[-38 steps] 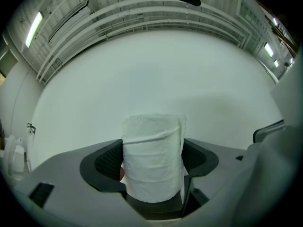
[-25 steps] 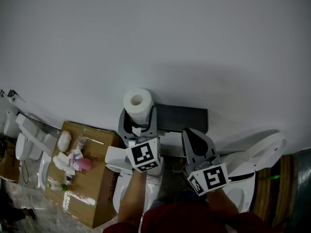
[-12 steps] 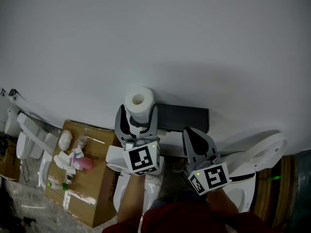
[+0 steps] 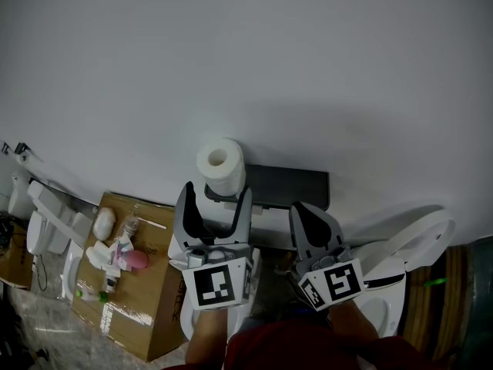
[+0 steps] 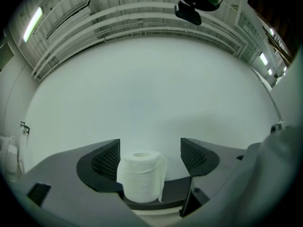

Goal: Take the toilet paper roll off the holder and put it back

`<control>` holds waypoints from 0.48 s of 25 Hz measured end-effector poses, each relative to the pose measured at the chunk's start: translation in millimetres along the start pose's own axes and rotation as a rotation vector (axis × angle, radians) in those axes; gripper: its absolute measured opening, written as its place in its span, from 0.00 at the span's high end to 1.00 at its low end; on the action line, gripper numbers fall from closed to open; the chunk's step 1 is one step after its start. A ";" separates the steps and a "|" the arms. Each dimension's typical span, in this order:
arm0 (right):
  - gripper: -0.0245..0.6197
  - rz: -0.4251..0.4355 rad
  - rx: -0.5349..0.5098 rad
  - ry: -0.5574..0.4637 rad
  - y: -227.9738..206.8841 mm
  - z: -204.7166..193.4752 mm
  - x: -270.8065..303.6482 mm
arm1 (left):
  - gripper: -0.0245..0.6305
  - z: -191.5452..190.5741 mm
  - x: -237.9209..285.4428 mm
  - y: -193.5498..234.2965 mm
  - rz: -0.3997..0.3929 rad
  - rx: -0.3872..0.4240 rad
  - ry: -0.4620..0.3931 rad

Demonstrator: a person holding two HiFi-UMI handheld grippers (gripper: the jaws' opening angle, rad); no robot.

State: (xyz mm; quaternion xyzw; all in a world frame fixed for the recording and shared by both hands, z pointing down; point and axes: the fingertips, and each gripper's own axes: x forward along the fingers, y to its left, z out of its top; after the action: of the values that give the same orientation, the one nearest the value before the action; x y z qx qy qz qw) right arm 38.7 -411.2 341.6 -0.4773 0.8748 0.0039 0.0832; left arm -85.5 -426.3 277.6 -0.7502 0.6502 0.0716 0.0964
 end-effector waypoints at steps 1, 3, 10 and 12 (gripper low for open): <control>0.94 -0.001 -0.001 0.000 -0.1 -0.1 -0.6 | 0.35 -5.1 -5.4 -2.6 -0.007 -0.008 0.021; 0.94 -0.004 -0.003 0.002 -0.1 -0.7 -1.9 | 0.35 -20.0 -17.3 -6.8 -0.014 -0.028 0.062; 0.94 -0.007 -0.006 0.017 0.0 -7.0 -4.5 | 0.35 -85.3 -53.2 -17.3 -0.025 -0.082 0.194; 0.94 -0.006 -0.004 0.021 -0.4 -8.5 -4.1 | 0.35 -96.6 -59.7 -20.8 -0.025 -0.085 0.213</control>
State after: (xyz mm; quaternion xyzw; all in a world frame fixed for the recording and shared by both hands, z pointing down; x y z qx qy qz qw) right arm 40.0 -408.8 350.6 -0.4800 0.8742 0.0006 0.0731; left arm -75.3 -389.0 386.4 -0.7652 0.6435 0.0179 -0.0041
